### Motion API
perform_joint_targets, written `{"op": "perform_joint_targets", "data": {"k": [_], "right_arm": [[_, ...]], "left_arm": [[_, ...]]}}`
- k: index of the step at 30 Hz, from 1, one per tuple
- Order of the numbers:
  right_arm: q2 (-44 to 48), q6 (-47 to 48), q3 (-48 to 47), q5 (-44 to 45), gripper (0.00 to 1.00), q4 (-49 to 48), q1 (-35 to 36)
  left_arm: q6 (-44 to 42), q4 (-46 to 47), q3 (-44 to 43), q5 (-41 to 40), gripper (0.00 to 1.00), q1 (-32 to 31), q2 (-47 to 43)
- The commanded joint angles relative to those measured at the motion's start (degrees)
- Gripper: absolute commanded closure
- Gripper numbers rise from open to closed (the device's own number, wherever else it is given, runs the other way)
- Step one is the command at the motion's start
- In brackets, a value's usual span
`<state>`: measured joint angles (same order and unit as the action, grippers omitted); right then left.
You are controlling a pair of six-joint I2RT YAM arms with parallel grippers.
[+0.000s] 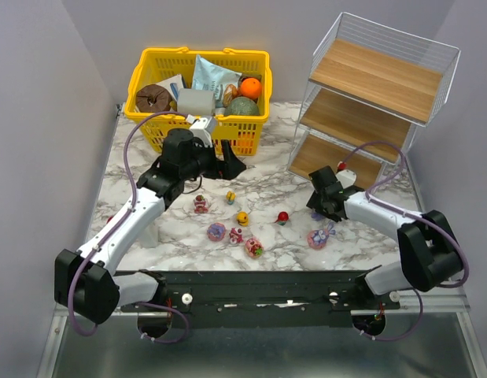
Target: Place and organize the plastic toys onto the shelf
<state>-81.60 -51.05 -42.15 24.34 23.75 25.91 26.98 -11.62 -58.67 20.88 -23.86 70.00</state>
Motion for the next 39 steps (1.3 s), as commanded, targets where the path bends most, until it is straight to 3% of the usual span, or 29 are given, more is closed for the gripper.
{"op": "perform_joint_targets", "data": {"k": [1,5,9,11,16,23,30,33,39], "right_arm": [[-5.04,-0.9,-2.84,-1.57,0.34,1.65,0.19],[-5.59,-0.99,-3.64,-1.92,0.54,1.57,0.28],[-2.51,2.43,-3.99,-2.28,0.91,1.48,0.28],[-1.11,4.37,-4.6,-4.02,0.99,1.83,0.28],[5.04,10.79,-9.43,-14.12,0.99,6.73,0.28],[14.62,12.81,-17.87,-41.16,0.99,18.43,0.28],[18.67,14.65,-22.7,-64.4,0.99,26.06,0.8],[19.37,17.72,-25.16,-68.97,0.99,31.16,1.68],[22.01,17.57,-25.61,-81.43,0.99,33.12,2.83]], "left_arm": [[-1.76,3.18,-0.21,2.67,0.01,-2.59,1.54],[-1.14,3.62,0.14,2.06,0.01,-3.21,2.16],[-0.18,3.71,-0.12,0.48,0.01,-3.3,2.42],[0.09,3.62,-0.39,-0.32,0.01,-3.3,2.6],[-1.93,3.71,-1.0,0.47,0.01,-3.39,2.69],[-7.03,7.57,0.66,4.25,0.01,-4.44,-1.17],[-16.51,9.51,1.9,10.22,0.01,-12.96,-8.55],[-20.82,5.3,-1.07,18.2,0.01,-15.51,-10.49],[-34.23,-14.19,-10.21,29.82,0.02,-19.55,-9.18]]}}
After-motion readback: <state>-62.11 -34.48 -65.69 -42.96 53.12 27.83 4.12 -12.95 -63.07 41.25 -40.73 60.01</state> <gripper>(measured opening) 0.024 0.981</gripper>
